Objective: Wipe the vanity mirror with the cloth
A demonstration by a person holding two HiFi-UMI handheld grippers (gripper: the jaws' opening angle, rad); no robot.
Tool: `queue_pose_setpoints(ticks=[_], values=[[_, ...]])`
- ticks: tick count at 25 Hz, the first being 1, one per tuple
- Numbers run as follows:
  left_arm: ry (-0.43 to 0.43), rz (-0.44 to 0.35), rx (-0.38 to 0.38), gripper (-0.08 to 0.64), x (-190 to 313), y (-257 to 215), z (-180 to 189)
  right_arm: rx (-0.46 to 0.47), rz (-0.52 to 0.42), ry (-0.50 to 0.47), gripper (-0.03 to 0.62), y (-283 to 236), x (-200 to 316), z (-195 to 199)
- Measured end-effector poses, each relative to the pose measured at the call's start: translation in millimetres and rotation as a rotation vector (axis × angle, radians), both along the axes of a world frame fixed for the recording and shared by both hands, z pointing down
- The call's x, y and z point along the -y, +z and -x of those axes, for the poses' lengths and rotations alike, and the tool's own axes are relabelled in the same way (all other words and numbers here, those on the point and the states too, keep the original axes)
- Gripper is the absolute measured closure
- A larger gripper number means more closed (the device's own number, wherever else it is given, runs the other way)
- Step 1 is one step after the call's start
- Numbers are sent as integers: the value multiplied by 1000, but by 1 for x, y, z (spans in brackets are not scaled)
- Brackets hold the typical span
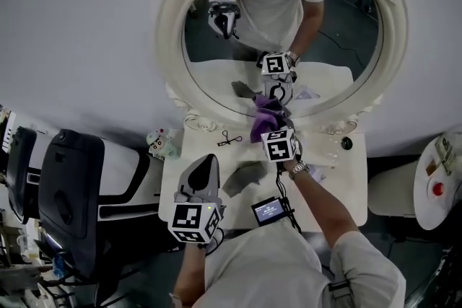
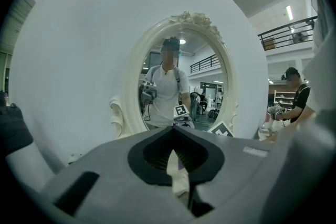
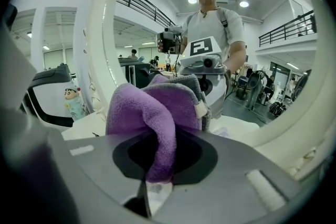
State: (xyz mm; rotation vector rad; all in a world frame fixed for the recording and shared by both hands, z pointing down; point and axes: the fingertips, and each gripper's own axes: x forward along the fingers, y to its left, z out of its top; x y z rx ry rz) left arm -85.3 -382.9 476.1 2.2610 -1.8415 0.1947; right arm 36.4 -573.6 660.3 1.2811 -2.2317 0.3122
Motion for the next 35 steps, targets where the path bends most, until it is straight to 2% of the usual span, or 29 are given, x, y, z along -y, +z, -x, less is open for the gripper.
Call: queue_pose_setpoints(ticks=[5,17,26,30,35], values=[[71,1,-8,557,12,2,-29,-12,-11,65,526,-5,5,-47],[181,-24,-41,557,12,-2,-65,-49,-114,250,524,-56,13,-146],[210,-41,-57,557,-3,-8,-56,-77,-208,358,526,-105,13,-184],[214,-35,-71,557,-11,-3,-43,-1,-275,436,526,-132,5,-194],[258,-28,-89,558,-22,2,-34,99,-354,407,526,-164,-31,-182]])
